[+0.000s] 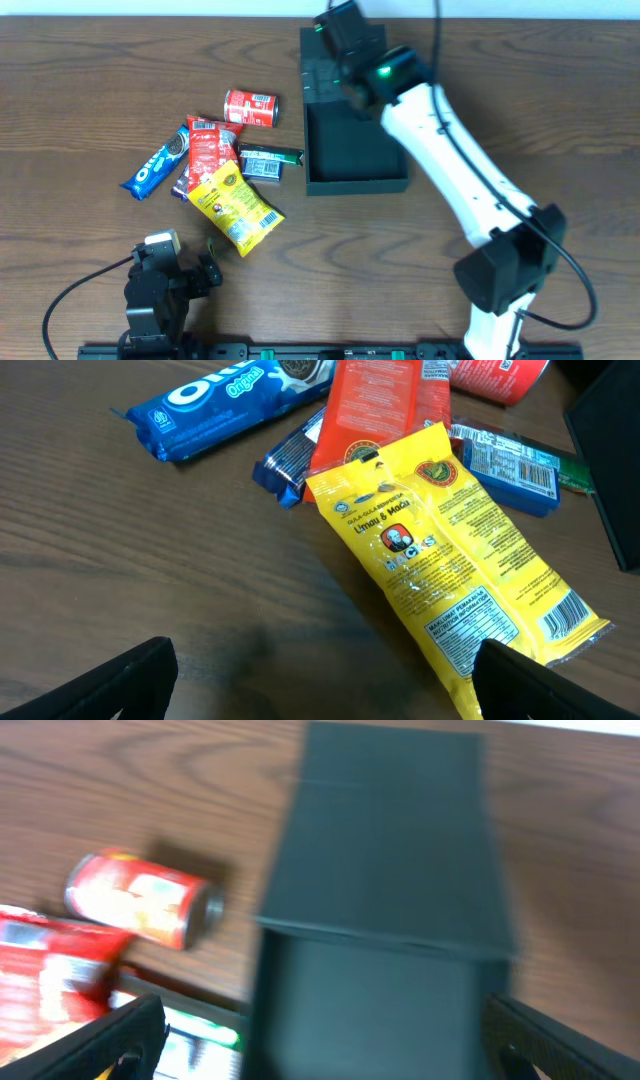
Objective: Pack container
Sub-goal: 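Drag the black box left toward the snacks with the right gripper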
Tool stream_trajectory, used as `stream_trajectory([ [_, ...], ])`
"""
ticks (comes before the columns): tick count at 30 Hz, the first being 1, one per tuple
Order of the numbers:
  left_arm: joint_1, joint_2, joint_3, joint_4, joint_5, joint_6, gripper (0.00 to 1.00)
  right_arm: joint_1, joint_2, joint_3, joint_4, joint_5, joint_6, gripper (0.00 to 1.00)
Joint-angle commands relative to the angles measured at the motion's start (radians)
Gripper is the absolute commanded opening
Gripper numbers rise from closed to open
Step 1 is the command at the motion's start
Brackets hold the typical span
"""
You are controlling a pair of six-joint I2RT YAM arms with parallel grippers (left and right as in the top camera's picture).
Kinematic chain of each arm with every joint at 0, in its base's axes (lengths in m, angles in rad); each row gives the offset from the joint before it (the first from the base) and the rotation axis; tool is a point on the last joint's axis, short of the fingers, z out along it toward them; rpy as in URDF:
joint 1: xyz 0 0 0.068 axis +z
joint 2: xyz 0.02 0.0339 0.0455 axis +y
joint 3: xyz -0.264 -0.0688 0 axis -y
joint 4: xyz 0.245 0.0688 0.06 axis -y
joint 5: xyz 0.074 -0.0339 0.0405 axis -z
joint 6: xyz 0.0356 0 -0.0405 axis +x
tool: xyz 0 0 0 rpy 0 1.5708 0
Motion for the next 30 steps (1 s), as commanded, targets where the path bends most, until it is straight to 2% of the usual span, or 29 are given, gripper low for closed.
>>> stream_trajectory([
  [1, 0.001, -0.006, -0.005, -0.008, -0.010, 0.000, 0.95, -0.067, -0.006, 0.007, -0.076, 0.069, -0.043, 0.99],
  [4, 0.001, -0.006, -0.005, -0.008, -0.010, 0.000, 0.95, -0.155, -0.005, -0.039, -0.146, 0.058, 0.010, 0.99],
  [8, 0.001, -0.006, -0.005, -0.008, -0.010, 0.000, 0.95, -0.242, -0.005, -0.159, -0.132, -0.051, -0.033, 0.92],
  [13, 0.001, -0.006, -0.005, -0.008, -0.010, 0.000, 0.95, -0.240, -0.005, -0.342, -0.017, -0.164, -0.092, 0.88],
  [16, 0.001, -0.006, -0.005, -0.008, -0.010, 0.000, 0.96, -0.233, -0.005, -0.389, 0.020, -0.171, -0.092, 0.81],
  [20, 0.001, -0.006, -0.005, -0.008, -0.010, 0.000, 0.96, -0.233, -0.005, -0.455, 0.067, -0.170, -0.062, 0.65],
  [23, 0.001, -0.006, -0.005, -0.008, -0.010, 0.000, 0.95, -0.234, -0.005, -0.504, 0.103, -0.164, -0.034, 0.43],
  [24, 0.001, -0.006, -0.005, -0.008, -0.010, 0.000, 0.96, -0.233, -0.005, -0.517, 0.114, -0.166, -0.029, 0.22],
  [25, 0.001, -0.006, -0.005, -0.008, -0.010, 0.000, 0.96, -0.230, -0.005, -0.527, 0.122, -0.169, -0.027, 0.08],
  [26, 0.001, -0.006, -0.005, -0.008, -0.010, 0.000, 0.96, -0.226, -0.005, -0.529, 0.122, -0.168, -0.027, 0.02],
  [30, 0.001, -0.006, -0.005, -0.008, -0.010, 0.000, 0.95, -0.196, -0.005, -0.529, 0.138, -0.169, -0.027, 0.01],
])
